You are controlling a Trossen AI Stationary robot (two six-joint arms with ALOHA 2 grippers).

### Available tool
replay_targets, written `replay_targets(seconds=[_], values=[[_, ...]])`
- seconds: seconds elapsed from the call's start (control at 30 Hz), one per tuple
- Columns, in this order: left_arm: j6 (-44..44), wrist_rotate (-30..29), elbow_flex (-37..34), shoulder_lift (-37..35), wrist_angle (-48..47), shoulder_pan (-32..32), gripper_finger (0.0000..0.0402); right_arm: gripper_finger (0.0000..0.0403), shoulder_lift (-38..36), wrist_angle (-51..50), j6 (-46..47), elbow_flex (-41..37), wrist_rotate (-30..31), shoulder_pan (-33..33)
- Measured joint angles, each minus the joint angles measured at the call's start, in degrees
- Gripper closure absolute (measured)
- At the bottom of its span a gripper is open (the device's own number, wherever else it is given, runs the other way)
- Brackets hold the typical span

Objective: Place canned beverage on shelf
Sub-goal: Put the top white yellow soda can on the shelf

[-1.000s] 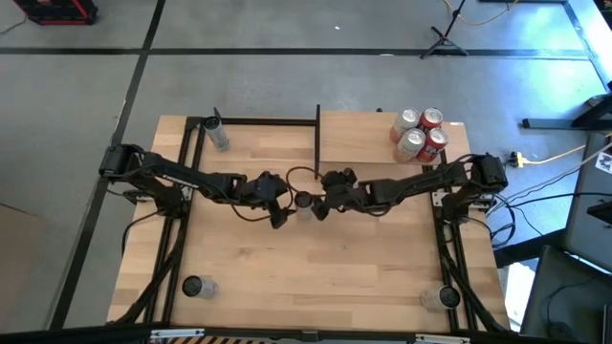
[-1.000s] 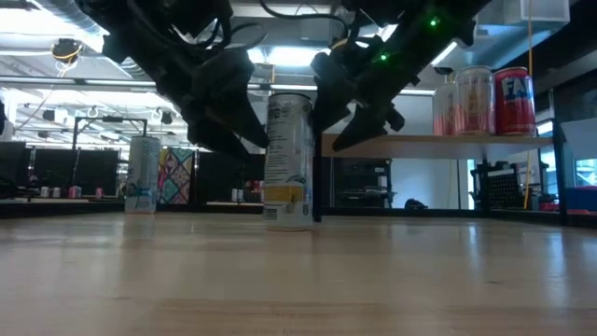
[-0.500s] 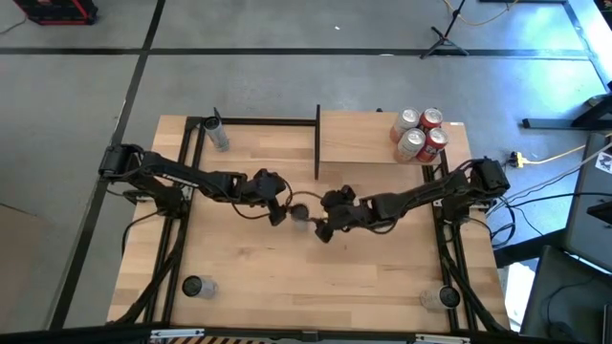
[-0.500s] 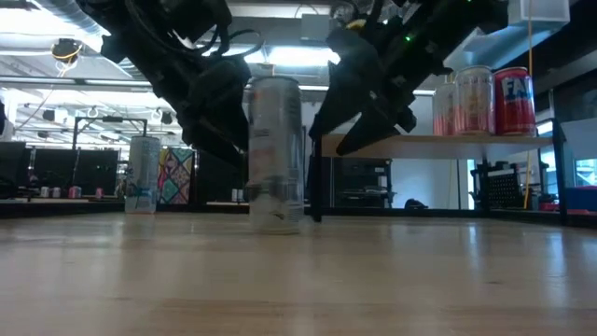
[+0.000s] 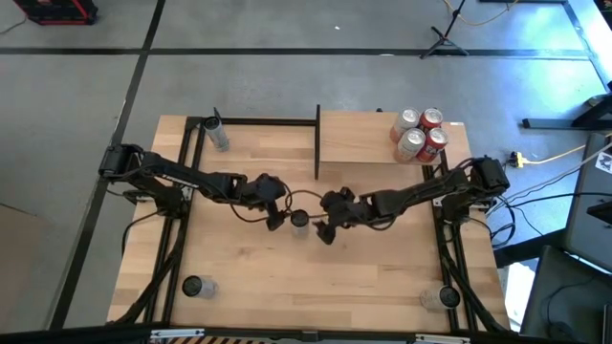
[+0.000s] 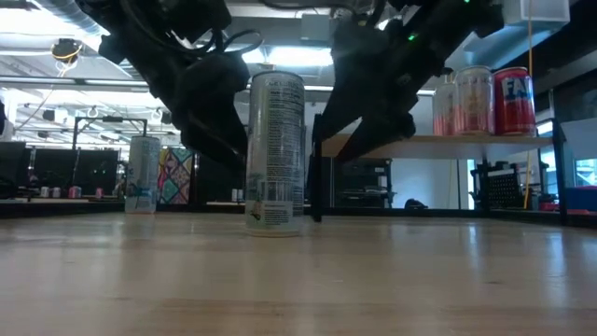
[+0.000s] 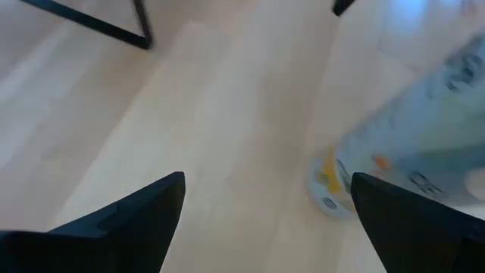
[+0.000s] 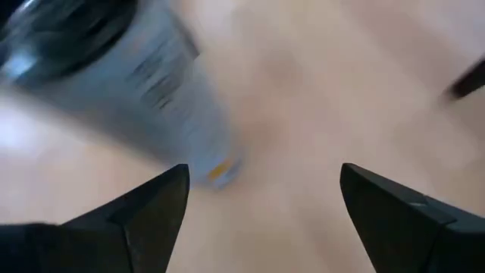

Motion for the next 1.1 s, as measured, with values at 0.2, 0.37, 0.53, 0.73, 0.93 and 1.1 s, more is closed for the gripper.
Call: replay_targets(seconds=[0.2, 0.37, 0.53, 0.73, 0.93, 1.1], values=[[6.40, 6.47, 0.00, 0.00, 0.37, -0.01, 0.0029, 0.0068, -0.04, 0.09, -1.36, 0.00, -0.62, 1.84], [7.55, 7.47, 0.00, 0.00, 1.15, -0.02, 0.0029, 0.0068, 1.07, 4.06, -2.40, 0.04, -1.24, 2.50], [7.19, 8.12, 0.00, 0.04, 3.04, -0.18, 0.0029, 0.0068, 3.66, 11.05, -6.23, 0.07, -0.04, 2.08], [4.56, 10.41, 0.00, 0.04, 6.01, -4.02, 0.0029, 0.0068, 3.41, 4.46, -8.03, 0.01, 2.82, 1.51], [2.89, 9.07, 0.00, 0.04, 10.15, -8.90, 0.0029, 0.0068, 2.58, 0.06, -10.92, 0.07, 5.36, 1.19], [0.59, 8.26, -0.02, -1.59, 4.49, -9.72, 0.0029, 0.0068, 0.38, -2.64, -9.61, 0.04, 2.73, 2.20]])
